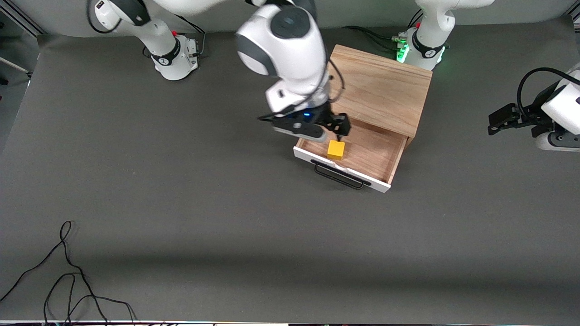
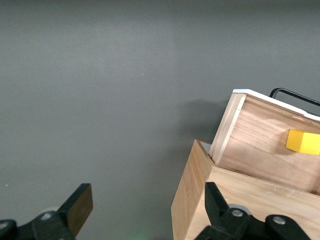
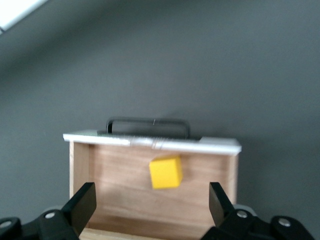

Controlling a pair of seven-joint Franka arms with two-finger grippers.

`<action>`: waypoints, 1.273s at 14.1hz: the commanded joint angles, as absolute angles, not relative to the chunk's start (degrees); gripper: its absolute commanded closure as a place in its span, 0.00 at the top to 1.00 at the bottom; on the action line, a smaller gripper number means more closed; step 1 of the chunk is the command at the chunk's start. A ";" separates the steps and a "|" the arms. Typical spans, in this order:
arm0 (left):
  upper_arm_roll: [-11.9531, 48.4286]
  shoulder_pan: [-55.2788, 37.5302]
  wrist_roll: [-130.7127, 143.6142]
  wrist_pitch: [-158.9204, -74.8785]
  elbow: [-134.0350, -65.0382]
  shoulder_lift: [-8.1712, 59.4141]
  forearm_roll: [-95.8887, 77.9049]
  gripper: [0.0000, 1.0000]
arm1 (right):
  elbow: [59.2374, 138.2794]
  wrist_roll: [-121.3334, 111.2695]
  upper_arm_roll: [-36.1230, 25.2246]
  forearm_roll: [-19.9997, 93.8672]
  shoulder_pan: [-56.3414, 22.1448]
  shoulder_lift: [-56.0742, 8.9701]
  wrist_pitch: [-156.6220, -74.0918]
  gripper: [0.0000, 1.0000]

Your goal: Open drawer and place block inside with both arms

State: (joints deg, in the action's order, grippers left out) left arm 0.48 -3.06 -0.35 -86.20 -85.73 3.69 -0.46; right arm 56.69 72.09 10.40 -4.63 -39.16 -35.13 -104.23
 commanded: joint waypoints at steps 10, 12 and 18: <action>-0.18 -3.52 -1.41 -86.22 -85.87 3.60 0.26 1.00 | 80.92 24.81 6.17 3.86 -7.04 -10.83 -94.48 1.00; -0.18 -3.60 -1.41 -86.22 -85.87 3.52 0.26 1.00 | 85.32 20.94 0.73 5.53 -6.94 -8.10 -94.66 1.00; -0.18 -3.69 -1.41 -86.40 -85.78 3.60 0.26 1.00 | 103.97 11.27 -3.69 4.75 -7.12 1.76 -104.07 1.00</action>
